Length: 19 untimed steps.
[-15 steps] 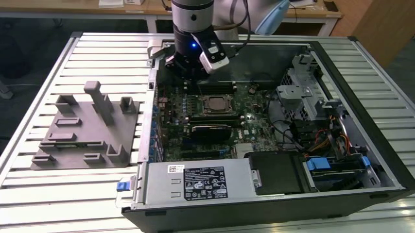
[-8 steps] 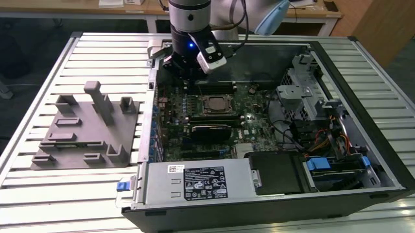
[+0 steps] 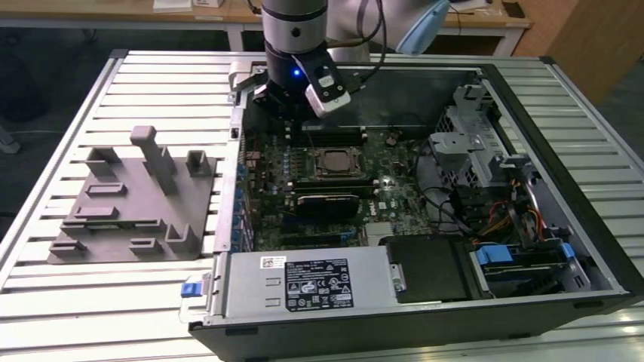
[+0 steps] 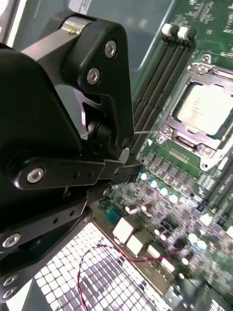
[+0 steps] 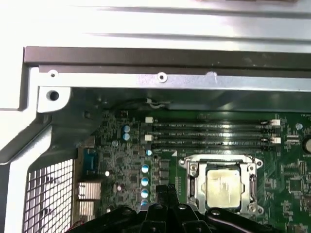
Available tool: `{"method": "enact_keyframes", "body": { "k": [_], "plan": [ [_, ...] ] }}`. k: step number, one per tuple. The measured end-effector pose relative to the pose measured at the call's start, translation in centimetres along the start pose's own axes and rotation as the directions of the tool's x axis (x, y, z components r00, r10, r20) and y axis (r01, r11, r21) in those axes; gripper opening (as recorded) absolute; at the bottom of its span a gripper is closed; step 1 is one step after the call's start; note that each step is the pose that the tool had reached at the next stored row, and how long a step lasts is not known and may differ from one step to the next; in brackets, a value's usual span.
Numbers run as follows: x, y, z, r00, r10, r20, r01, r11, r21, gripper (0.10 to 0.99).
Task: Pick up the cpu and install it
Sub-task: 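Install the first cpu locking lever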
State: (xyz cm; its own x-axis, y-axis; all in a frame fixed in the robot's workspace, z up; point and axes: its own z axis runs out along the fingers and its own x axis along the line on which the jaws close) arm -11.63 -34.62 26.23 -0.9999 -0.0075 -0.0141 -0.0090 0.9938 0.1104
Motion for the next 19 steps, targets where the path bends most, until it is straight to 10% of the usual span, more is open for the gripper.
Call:
{"method": "enact_keyframes", "body": {
  "k": [9,19],
  "plan": [
    [0.01,-0.38,0.66,1.0000,0.001,0.0006,-0.001,0.9975,-0.071,0.106],
    [-0.03,-0.20,1.33,1.0000,0.001,-0.0002,-0.001,0.9968,-0.079,0.106]
  ]
}}
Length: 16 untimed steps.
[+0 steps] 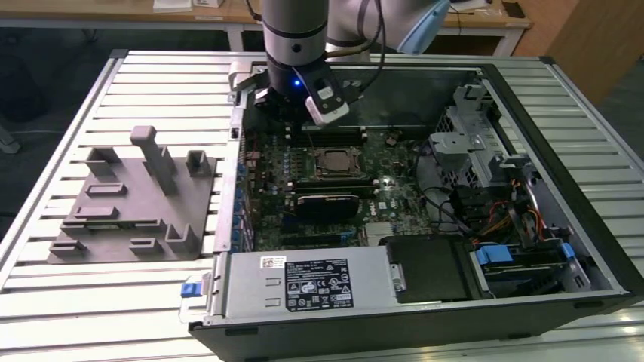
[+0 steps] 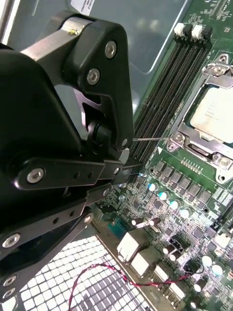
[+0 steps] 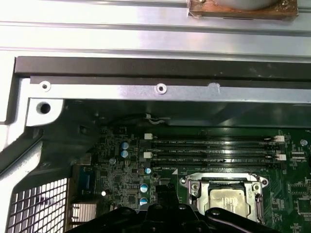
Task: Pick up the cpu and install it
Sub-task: 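Install the first cpu locking lever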
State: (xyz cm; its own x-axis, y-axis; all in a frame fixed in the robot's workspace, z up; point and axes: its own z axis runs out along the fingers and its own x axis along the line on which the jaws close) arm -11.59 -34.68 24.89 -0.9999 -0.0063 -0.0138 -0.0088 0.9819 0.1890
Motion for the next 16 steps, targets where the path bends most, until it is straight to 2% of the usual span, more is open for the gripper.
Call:
{"method": "enact_keyframes", "body": {
  "k": [10,13,16],
  "plan": [
    [-0.09,0.88,0.53,1.0000,0.000,0.0000,0.000,1.0000,0.000,0.106],
    [-0.43,0.95,0.61,1.0000,0.000,0.0000,0.000,1.0000,0.000,0.106],
    [-1.13,0.96,0.67,1.0000,0.001,0.0001,-0.001,1.0000,0.000,0.106]
  ]
}}
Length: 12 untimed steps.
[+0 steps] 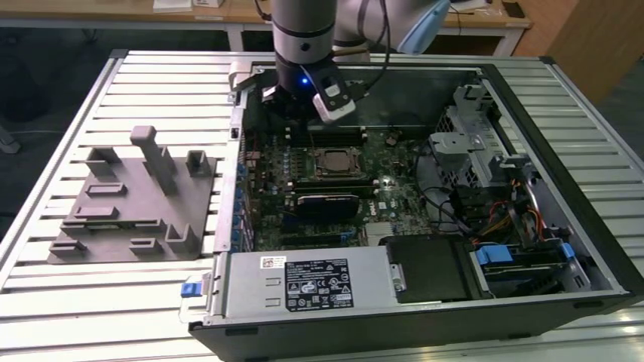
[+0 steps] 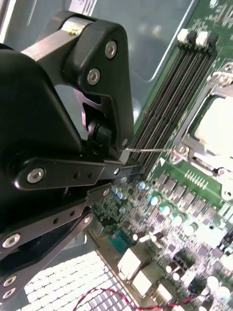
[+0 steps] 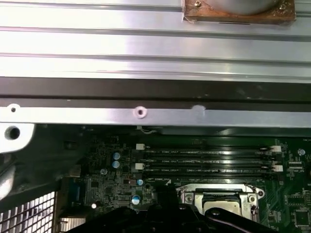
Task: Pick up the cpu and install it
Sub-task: 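Install the first cpu locking lever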
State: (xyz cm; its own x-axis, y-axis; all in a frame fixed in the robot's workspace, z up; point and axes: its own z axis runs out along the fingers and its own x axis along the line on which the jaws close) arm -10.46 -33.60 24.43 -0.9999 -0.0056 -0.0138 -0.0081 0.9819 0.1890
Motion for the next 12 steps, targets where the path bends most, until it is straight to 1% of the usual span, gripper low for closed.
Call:
{"method": "enact_keyframes", "body": {
  "k": [5,12],
  "plan": [
    [-1.54,-0.01,0.07,1.0000,0.001,0.0002,-0.001,1.0000,0.000,0.106],
    [-3.95,-0.02,0.13,1.0000,0.001,0.0003,-0.001,1.0000,0.000,0.106]
  ]
}}
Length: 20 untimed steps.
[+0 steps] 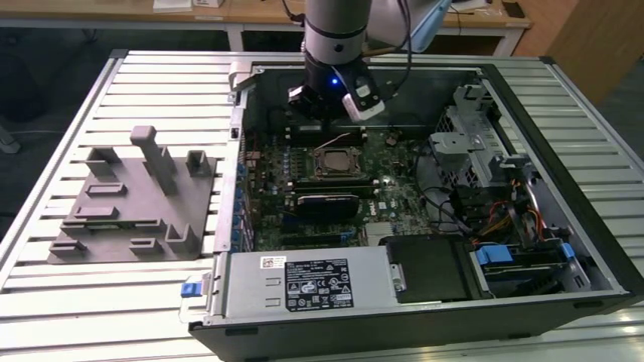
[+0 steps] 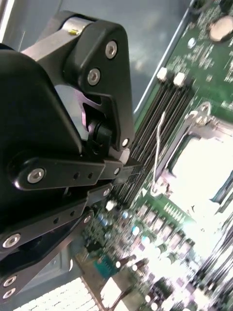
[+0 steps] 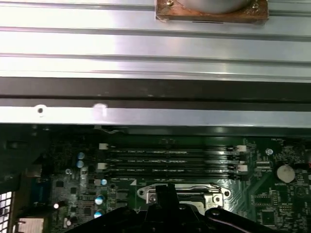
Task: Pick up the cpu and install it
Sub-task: 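Install the first cpu locking lever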
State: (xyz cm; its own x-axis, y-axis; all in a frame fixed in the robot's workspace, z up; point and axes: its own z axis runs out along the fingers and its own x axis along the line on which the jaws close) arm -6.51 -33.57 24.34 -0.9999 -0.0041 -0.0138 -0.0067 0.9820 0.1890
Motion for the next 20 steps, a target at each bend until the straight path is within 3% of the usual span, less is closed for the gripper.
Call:
{"method": "enact_keyframes", "body": {
  "k": [4,10,17,20],
  "plan": [
    [-0.96,-0.01,0.01,1.0000,0.000,-0.0001,0.000,1.0000,0.000,0.106],
    [-1.01,-0.01,0.03,1.0000,0.000,0.0007,0.000,1.0000,0.000,0.106],
    [-1.00,-0.09,0.44,0.9996,-0.006,0.0294,0.005,0.9999,0.013,0.106],
    [-1.00,-0.12,0.59,0.9993,-0.007,0.0357,0.007,0.9998,0.017,0.106]
  ]
}}
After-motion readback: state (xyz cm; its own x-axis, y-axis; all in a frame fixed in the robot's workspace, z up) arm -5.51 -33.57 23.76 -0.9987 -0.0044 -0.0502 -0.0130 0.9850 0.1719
